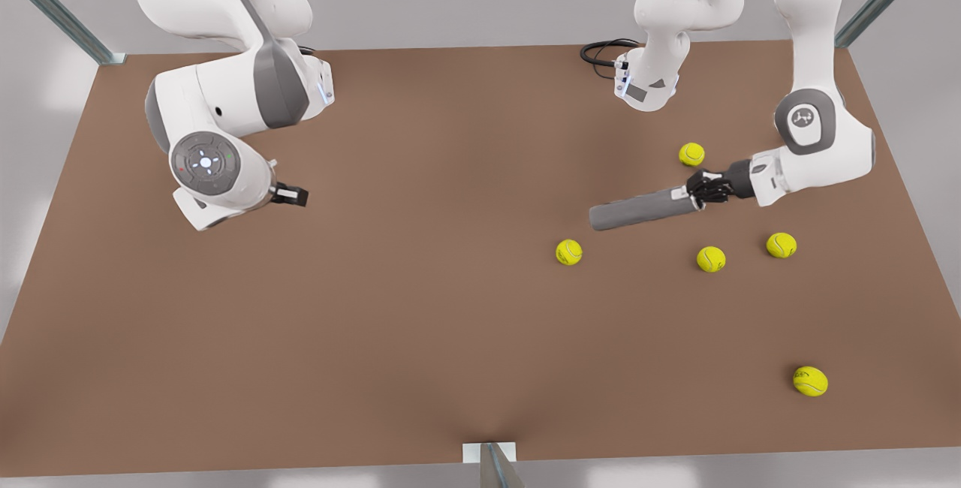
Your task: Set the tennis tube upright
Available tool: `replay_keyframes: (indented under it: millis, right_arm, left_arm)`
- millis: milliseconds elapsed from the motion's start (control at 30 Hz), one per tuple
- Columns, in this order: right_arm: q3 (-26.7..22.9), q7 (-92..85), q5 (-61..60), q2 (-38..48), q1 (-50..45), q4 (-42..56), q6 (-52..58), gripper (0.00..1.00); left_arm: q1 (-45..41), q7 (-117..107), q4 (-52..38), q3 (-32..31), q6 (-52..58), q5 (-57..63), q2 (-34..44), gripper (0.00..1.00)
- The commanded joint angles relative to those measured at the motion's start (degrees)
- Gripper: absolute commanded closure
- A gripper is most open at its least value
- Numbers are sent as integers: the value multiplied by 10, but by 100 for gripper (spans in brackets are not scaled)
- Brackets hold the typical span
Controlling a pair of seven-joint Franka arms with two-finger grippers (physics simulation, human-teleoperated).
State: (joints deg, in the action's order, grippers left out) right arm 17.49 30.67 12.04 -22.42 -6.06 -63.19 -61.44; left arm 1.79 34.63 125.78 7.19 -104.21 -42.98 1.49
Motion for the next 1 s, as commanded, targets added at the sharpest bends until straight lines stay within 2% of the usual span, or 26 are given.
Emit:
replay_keyframes:
  millis: [0, 200, 333, 533, 967]
  right_arm:
    - [0, 0, 0, 0, 0, 0, 0, 0]
    - [-1, 0, 0, -1, 2, -1, 0, 0]
    - [-2, 0, 10, -1, 2, 1, 0, 0]
    - [1, 0, 14, 0, -4, 3, 0, 0]
    - [1, -1, 11, -3, -4, 3, 9, 0]
  left_arm:
    - [-33, 0, -4, 2, -1, 63, -1, 79]
    - [-38, -25, -64, 1, -44, 118, -29, 79]
    - [-62, -97, -110, -2, -47, 202, -42, 79]
    - [-68, -149, -119, -11, -74, 309, -48, 79]
    - [-73, -197, -119, -11, -78, 345, -73, 79]
